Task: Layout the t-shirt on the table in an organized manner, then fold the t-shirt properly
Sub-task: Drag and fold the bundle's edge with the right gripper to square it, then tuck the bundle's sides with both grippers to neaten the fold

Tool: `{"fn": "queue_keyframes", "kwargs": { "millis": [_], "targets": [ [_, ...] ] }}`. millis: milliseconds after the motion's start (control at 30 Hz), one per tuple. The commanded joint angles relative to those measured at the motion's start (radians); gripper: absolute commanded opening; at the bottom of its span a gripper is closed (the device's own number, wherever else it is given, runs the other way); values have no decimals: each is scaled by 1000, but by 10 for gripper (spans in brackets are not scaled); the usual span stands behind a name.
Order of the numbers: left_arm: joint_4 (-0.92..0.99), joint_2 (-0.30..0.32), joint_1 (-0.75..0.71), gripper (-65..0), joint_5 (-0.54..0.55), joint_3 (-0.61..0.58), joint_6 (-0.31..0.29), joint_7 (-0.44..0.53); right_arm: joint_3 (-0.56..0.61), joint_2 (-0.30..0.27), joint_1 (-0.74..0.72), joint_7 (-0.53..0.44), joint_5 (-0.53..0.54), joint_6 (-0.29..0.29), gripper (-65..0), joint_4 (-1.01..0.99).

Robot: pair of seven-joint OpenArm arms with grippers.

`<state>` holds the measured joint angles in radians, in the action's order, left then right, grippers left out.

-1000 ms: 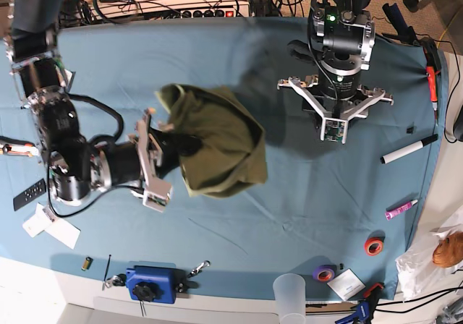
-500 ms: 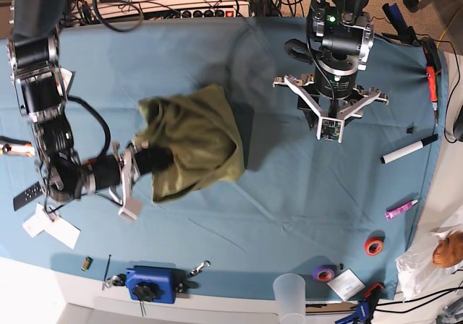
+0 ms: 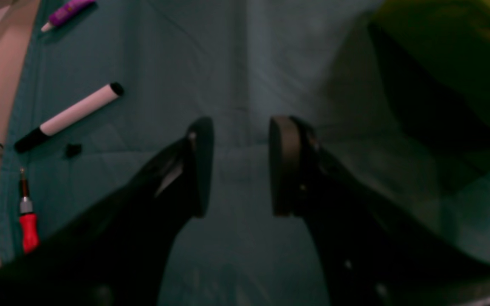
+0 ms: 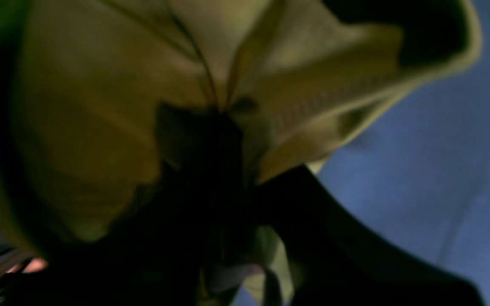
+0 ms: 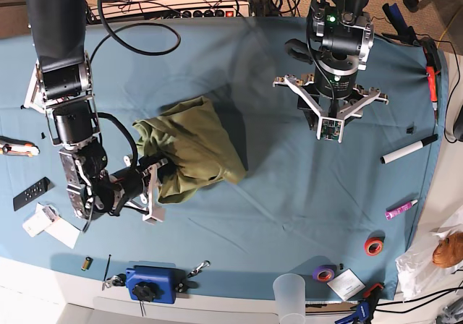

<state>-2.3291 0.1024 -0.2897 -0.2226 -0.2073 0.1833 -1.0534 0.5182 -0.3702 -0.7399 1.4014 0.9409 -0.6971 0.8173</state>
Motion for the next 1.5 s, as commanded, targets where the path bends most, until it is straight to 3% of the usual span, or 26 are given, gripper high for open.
{"fn": "queue_keyframes", "kwargs": {
  "millis": [0,133,333,500,633,833,1033,1133,1200,1333,1467],
  "targets": [
    [-17,-2,4,-444,-8,1,-1,24,-1,-6,-45,-5,-34,-1,-650,11],
    [-17,-2,5,-444,-6,1,-34,23,71,-7,-94,-22,-166,-1,-650,11],
    [-17,-2,4,-444,75,1,-53,34,263,1,-161,-195,-293,-1,-650,12],
    [-17,-2,5,-444,75,1,-53,34,423,45,-158,-347,-486,-1,-650,12],
    [-17,-2,4,-444,75,1,-53,34,471,68,-158,-436,-600,-1,-650,14],
    [-17,-2,4,-444,75,1,-53,33,470,73,-191,-431,-628,-1,-650,14],
    [-17,-2,4,-444,79,1,-53,34,470,74,-211,-253,-620,-1,-650,14],
    [-17,-2,5,-444,79,1,-53,34,470,73,-221,-222,-620,-1,-500,14],
    [-17,-2,5,-444,79,1,-53,38,470,74,-232,-224,-620,-1,-434,14],
    [-17,-2,5,-444,79,1,-53,41,470,73,-272,-281,-620,5,-431,14],
    [-17,-2,5,-444,162,1,-57,71,468,74,-322,-305,-621,98,-431,14]
  ]
}}
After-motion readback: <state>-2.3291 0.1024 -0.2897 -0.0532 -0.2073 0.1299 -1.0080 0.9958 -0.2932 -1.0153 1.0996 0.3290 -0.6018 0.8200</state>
